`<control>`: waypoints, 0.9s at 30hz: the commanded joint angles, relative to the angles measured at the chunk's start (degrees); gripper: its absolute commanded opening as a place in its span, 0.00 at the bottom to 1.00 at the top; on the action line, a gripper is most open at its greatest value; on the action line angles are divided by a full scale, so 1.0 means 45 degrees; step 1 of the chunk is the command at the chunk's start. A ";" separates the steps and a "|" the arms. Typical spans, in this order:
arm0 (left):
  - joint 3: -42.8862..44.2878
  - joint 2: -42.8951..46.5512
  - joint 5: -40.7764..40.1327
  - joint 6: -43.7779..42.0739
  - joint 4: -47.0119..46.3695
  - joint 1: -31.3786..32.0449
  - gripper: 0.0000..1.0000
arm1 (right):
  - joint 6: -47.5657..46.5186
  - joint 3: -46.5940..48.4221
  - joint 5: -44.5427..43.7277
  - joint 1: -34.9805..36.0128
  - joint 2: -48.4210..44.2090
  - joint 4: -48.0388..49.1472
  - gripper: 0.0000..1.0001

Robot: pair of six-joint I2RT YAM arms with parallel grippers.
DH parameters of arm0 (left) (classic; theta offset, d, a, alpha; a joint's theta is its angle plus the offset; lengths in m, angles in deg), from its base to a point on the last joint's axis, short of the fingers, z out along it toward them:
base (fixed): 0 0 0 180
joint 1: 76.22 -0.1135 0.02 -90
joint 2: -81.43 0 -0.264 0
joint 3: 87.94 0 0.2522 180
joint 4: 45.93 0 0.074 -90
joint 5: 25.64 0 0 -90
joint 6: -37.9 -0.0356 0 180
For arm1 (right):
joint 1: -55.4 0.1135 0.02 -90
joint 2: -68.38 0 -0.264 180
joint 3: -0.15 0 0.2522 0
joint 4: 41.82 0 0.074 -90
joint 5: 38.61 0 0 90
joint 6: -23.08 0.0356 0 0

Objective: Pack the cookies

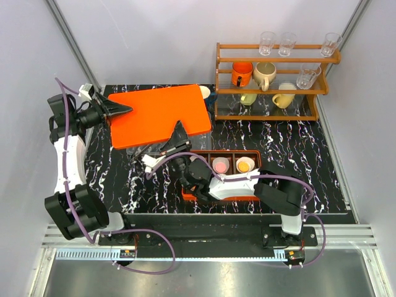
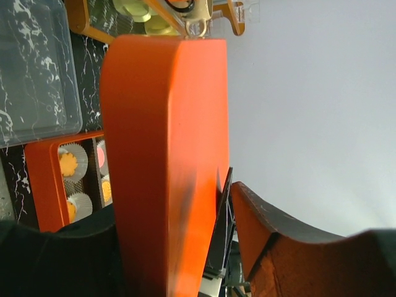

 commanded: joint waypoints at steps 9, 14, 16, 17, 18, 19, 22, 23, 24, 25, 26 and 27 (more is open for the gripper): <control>0.1363 0.0614 0.0240 -0.3002 0.1991 0.0059 0.50 | 0.0150 -0.0742 0.0825 -0.0437 -0.1573 0.3183 0.00; 0.1382 0.0693 0.0181 -0.3217 0.2207 0.0078 0.22 | 0.0150 -0.0899 0.0962 -0.0535 -0.1573 0.3163 0.00; 0.1382 0.0712 0.0201 -0.3217 0.2187 0.0078 0.13 | 0.0189 -0.0938 0.0962 -0.0555 -0.1515 0.3163 0.01; 0.1363 0.0751 0.0201 -0.3178 0.2206 0.0078 0.07 | 0.0189 -0.0957 0.0982 -0.0535 -0.1476 0.3183 0.02; 0.1343 0.0751 0.0201 -0.3197 0.2207 0.0078 0.05 | 0.0189 -0.0958 0.0982 -0.0554 -0.1418 0.3183 0.04; 0.1343 0.0771 0.0181 -0.3178 0.2207 0.0078 0.02 | 0.0189 -0.0958 0.0982 -0.0555 -0.1378 0.3202 0.06; 0.1343 0.0849 0.0239 -0.3139 0.2207 0.0078 0.00 | 0.0189 -0.0977 0.0923 -0.0555 -0.1222 0.3241 0.11; 0.1324 0.0849 0.0240 -0.3139 0.2207 0.0078 0.00 | 0.0170 -0.0997 0.0904 -0.0555 -0.1183 0.3261 0.16; 0.1304 0.0868 0.0240 -0.3042 0.2149 0.0078 0.00 | 0.0150 -0.1016 0.0904 -0.0555 -0.1144 0.3319 0.23; 0.1266 0.0888 0.0278 -0.2964 0.2071 0.0078 0.00 | 0.0150 -0.1113 0.0923 -0.0555 -0.1124 0.3358 0.28; 0.1265 0.0888 0.0298 -0.2886 0.2012 0.0059 0.00 | 0.0111 -0.1172 0.0923 -0.0555 -0.1066 0.3397 0.35; 0.1227 0.0888 0.0337 -0.2653 0.1799 0.0059 0.00 | 0.0091 -0.1211 0.0846 -0.0555 -0.0988 0.3494 0.38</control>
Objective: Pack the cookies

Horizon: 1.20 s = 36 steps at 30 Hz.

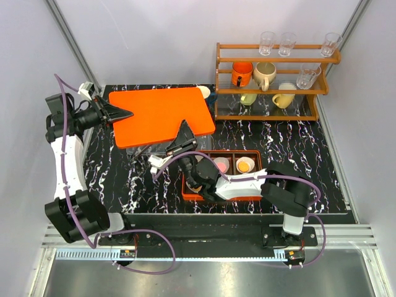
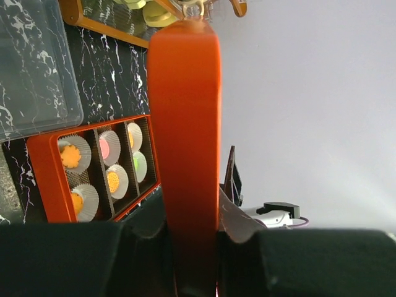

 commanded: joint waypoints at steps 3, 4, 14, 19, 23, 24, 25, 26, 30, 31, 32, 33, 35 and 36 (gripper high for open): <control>0.0113 0.0582 0.0158 0.0618 -0.1739 -0.0004 0.00 | -0.0793 -0.0333 -0.0077 -0.0215 0.0130 0.3350 0.57; 0.0074 0.0582 0.0217 0.0836 -0.1996 0.0015 0.00 | -0.0754 -0.0450 -0.0156 -0.0215 0.0227 0.3388 0.62; 0.0522 0.0309 -0.0349 0.0975 -0.2077 0.0015 0.00 | 0.0320 -0.1036 -0.0840 0.0273 0.0736 0.3487 1.00; 0.0776 -0.0022 -0.0505 0.0936 -0.2037 -0.0004 0.00 | 0.0672 -0.1271 -0.1133 0.0820 0.1029 0.3487 1.00; 0.0913 -0.0121 -0.0603 0.0916 -0.2038 0.0035 0.00 | 0.1335 -0.1252 -0.1679 0.1249 0.1049 0.3467 1.00; 0.0894 -0.0102 -0.0680 0.0916 -0.2057 0.0054 0.00 | 0.1453 -0.1194 -0.1777 0.1270 0.0971 0.3428 1.00; 0.0875 -0.0082 -0.0720 0.0916 -0.2057 0.0074 0.00 | 0.1570 -0.1155 -0.1855 0.1308 0.0893 0.3312 1.00; 0.0739 -0.0043 -0.0759 0.0935 -0.2154 0.0093 0.00 | 0.1861 -0.1154 -0.2011 0.1309 0.0680 0.2982 1.00; 0.0172 0.0152 -0.0740 0.1462 -0.2973 0.0093 0.00 | 0.2936 -0.1251 -0.2285 0.1309 -0.0160 0.1575 1.00; -0.0003 0.0191 -0.0720 0.1598 -0.3130 0.0113 0.00 | 0.3363 -0.1271 -0.2363 0.1309 -0.0317 0.1321 1.00; -0.0024 0.0211 -0.0701 0.1696 -0.3247 0.0113 0.00 | 0.3542 -0.1291 -0.2403 0.1309 -0.0686 0.0835 1.00; -0.0043 0.0230 -0.0759 0.1717 -0.3326 0.0132 0.00 | 0.3756 -0.1349 -0.2461 0.1309 -0.0902 0.0598 1.00; -0.0121 0.0250 -0.0779 0.1717 -0.3327 0.0132 0.00 | 0.4576 -0.1349 -0.2597 0.1290 -0.1700 -0.0451 1.00; -0.0141 0.0269 -0.0817 0.1717 -0.3346 0.0132 0.00 | 0.4927 -0.1311 -0.2637 0.1309 -0.2015 -0.0903 1.00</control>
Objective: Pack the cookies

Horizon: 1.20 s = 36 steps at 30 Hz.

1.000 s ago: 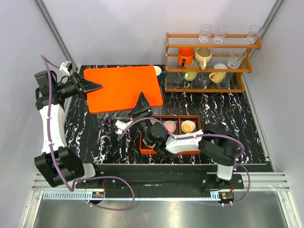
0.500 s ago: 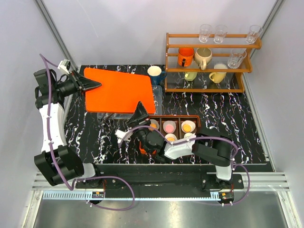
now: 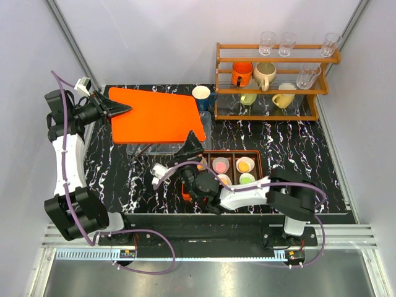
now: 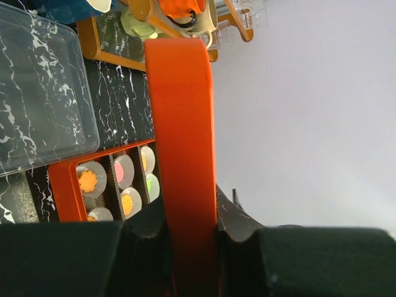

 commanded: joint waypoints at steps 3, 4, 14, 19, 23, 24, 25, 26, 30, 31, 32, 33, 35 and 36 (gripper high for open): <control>-0.0225 0.0522 0.0066 0.0551 -0.1204 0.0074 0.00 | 0.3458 0.0156 -0.0675 -0.0012 -0.3250 -0.2623 1.00; -0.0283 0.0522 0.0046 0.0532 -0.1243 0.0074 0.00 | 0.4274 0.0176 -0.0618 -0.0051 -0.3911 -0.3150 1.00; -0.0694 0.0542 0.0085 0.1957 -0.3020 0.0074 0.00 | 0.8031 -0.0467 0.0379 -0.0422 -0.6222 -0.8526 1.00; -0.0674 0.0425 0.0124 0.2231 -0.3275 0.0055 0.00 | 0.8422 -0.0898 0.0593 -0.0422 -0.6125 -0.8605 1.00; -0.0674 0.0366 0.0183 0.2250 -0.3295 0.0035 0.00 | 0.8696 -0.0860 0.0614 -0.0481 -0.6105 -0.8624 1.00; -0.0635 0.0366 0.0183 0.2212 -0.3295 0.0035 0.00 | 0.8967 -0.0762 0.0633 -0.0655 -0.6144 -0.8682 1.00; -0.0635 0.0385 0.0183 0.2211 -0.3275 0.0035 0.00 | 0.9221 -0.0413 0.0633 -0.0812 -0.6202 -0.9147 1.00; -0.0654 0.0424 0.0183 0.2192 -0.3256 0.0054 0.00 | 0.9591 -0.0178 0.0710 -0.1007 -0.6280 -0.9558 1.00; -0.1121 0.0736 0.0105 0.2095 -0.3158 0.0093 0.00 | 1.3019 0.1520 0.2111 -0.2548 -0.6905 -1.2796 1.00; -0.1220 0.0815 0.0066 0.2056 -0.3158 0.0171 0.00 | 1.3631 0.2278 0.2485 -0.3422 -0.7119 -1.4196 1.00; -0.1318 0.0970 0.0027 0.2017 -0.3158 0.0249 0.00 | 1.4121 0.2575 0.2837 -0.3798 -0.7237 -1.4732 1.00; -0.1512 0.1049 0.0007 0.1977 -0.3197 0.0443 0.00 | 1.4919 0.2849 0.3420 -0.4188 -0.7393 -1.5588 1.00; -0.1669 0.1224 -0.0070 0.1899 -0.3216 0.0659 0.00 | 1.5529 0.3475 0.3854 -0.5107 -0.7472 -1.6431 1.00; -0.1902 0.1283 -0.0110 0.1938 -0.3429 0.0911 0.00 | 1.6054 0.3593 0.4204 -0.5361 -0.7588 -1.6959 1.00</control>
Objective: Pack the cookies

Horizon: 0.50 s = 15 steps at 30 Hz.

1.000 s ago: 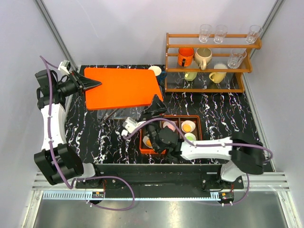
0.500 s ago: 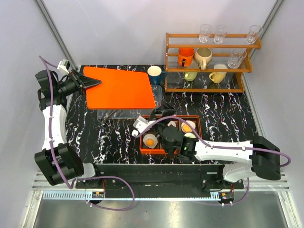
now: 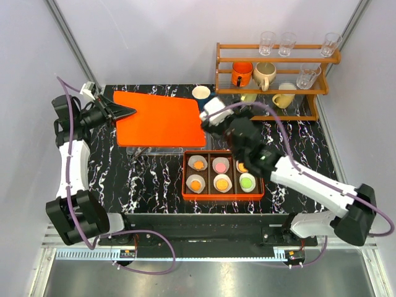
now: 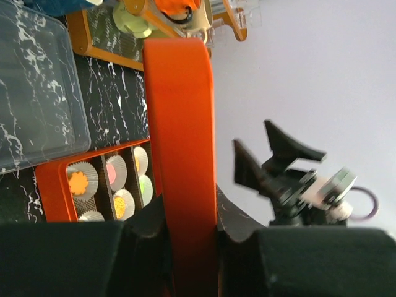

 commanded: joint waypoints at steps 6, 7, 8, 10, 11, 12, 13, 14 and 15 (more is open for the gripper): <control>-0.1604 0.0945 -0.0018 0.2322 -0.4499 0.1597 0.00 | 0.5969 0.1805 0.4547 -0.3591 -0.1213 -0.4960 1.00; -0.1760 0.0906 -0.0096 0.2618 -0.5012 0.1754 0.00 | 0.6461 0.1960 0.5331 -0.4117 -0.1195 -0.5294 1.00; -0.2052 0.0886 -0.0251 0.2834 -0.5481 0.1872 0.00 | 0.6969 0.2097 0.6267 -0.5399 -0.1098 -0.5684 1.00; -0.2269 0.0789 -0.0408 0.3148 -0.6322 0.2321 0.00 | 0.8317 0.2428 0.9177 -0.6617 -0.0708 -0.6564 1.00; -0.2463 0.0711 -0.0525 0.3226 -0.6596 0.2496 0.00 | 0.8495 0.2507 1.0057 -0.7319 -0.0532 -0.6779 1.00; -0.2542 0.0653 -0.0584 0.3381 -0.7102 0.2788 0.00 | 0.9154 0.2528 1.1419 -0.8312 -0.0221 -0.7091 1.00; -0.2640 0.0536 -0.0643 0.3538 -0.7493 0.2926 0.00 | 0.9277 0.2528 1.2071 -0.8863 -0.0082 -0.7191 1.00; -0.2815 0.0457 -0.0721 0.3713 -0.7903 0.3063 0.00 | 0.9394 0.2508 1.2658 -0.9313 0.0054 -0.7269 1.00; -0.2913 0.0379 -0.0780 0.4024 -0.8642 0.3335 0.00 | 0.9608 0.2450 1.3708 -1.0091 0.0268 -0.7424 1.00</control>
